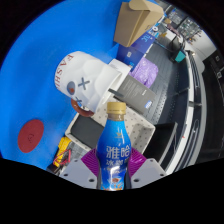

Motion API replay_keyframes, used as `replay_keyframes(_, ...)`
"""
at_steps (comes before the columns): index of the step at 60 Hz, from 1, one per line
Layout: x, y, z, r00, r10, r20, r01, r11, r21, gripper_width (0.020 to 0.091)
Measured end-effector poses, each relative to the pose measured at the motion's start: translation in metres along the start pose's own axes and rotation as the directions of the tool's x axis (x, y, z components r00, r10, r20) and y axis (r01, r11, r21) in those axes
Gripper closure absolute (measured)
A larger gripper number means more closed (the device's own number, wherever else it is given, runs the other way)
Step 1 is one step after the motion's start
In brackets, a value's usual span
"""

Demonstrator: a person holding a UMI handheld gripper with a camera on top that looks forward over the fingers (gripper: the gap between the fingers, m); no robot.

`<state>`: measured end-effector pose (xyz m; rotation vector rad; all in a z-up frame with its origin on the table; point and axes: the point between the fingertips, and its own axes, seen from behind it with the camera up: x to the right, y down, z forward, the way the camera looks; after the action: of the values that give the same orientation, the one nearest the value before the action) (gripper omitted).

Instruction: Pour water

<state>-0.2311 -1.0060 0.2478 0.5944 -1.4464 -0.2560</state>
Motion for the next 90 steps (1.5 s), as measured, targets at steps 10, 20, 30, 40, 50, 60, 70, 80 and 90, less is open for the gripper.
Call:
replay_keyframes(10,-0.005,0.000,0.001,1.000,-0.001,0.018,0.001,1.000,-0.011,0.0768)
replay_keyframes(20,0.006,0.017,-0.007,0.968,0.251,0.028,-0.250,0.968,-0.029,0.0767)
replay_keyframes(30,0.019,0.049,-0.018,0.705,0.707,0.051,-0.704,0.707,-0.070,0.0767)
replay_keyframes(40,0.023,0.074,-0.028,0.182,0.977,0.107,-0.978,0.191,-0.083,0.0749)
replay_keyframes(50,0.003,0.083,-0.031,-0.241,0.962,0.131,-0.968,-0.228,-0.107,0.0749)
replay_keyframes(60,-0.034,0.062,-0.031,-0.458,0.874,0.162,-0.887,-0.437,-0.149,0.0748)
replay_keyframes(70,-0.066,0.044,-0.028,-0.493,0.858,0.144,-0.868,-0.474,-0.150,0.0745)
replay_keyframes(80,-0.064,0.044,-0.032,-0.478,0.868,0.133,-0.877,-0.463,-0.132,0.0750)
replay_keyframes(90,-0.067,0.045,-0.030,-0.489,0.862,0.135,-0.870,-0.469,-0.152,0.0596)
